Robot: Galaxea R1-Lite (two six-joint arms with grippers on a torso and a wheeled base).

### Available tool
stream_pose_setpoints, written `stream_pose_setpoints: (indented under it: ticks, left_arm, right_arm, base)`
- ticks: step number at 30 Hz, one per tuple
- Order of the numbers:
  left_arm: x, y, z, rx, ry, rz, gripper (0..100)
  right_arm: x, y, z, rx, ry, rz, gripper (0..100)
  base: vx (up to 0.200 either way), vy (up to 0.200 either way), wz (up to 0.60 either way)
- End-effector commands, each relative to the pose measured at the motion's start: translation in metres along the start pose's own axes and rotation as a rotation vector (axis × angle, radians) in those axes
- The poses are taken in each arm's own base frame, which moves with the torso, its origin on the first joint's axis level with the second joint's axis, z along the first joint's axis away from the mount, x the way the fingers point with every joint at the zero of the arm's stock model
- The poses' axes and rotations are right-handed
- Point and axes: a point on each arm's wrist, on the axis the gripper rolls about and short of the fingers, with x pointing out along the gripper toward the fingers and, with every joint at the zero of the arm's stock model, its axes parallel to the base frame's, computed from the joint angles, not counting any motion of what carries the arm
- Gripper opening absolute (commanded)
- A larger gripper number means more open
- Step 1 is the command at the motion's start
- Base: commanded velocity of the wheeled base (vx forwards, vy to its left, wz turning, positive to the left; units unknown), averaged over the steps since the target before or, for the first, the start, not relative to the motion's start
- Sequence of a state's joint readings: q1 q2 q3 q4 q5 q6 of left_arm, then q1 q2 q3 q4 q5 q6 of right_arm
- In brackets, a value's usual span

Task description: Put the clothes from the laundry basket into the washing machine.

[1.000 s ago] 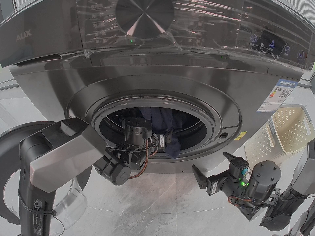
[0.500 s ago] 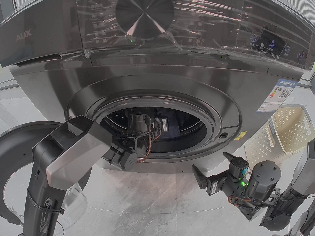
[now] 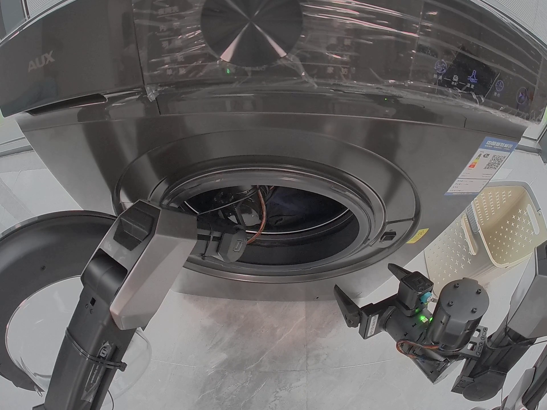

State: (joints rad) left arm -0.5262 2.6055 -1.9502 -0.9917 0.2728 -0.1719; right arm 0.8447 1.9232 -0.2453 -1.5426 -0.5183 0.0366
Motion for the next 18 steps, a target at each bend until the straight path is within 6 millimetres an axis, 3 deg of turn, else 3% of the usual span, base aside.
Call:
stream_pose_setpoints:
  ticks: [1, 4, 5, 18]
  left_arm:
    - [0.002, 0.008, -0.027, 0.013, 0.019, 0.022, 0]
    - [0.002, 0.006, -0.027, 0.014, 0.027, 0.02, 0]
    - [0.002, 0.006, -0.027, 0.015, 0.028, 0.021, 100]
    - [-0.01, 0.005, -0.032, 0.03, 0.103, 0.025, 100]
  right_arm:
    - [0.0, 0.0, 0.001, 0.003, -0.004, 0.001, 100]
    - [0.0, 0.0, 0.001, 0.003, -0.004, 0.001, 100]
    - [0.0, 0.0, 0.001, 0.003, -0.004, 0.001, 100]
    - [0.0, 0.0, 0.001, 0.003, -0.004, 0.001, 100]
  base:
    - [0.0, 0.0, 0.0]
    - [0.0, 0.0, 0.0]
    - [0.0, 0.0, 0.0]
    - [0.0, 0.0, 0.0]
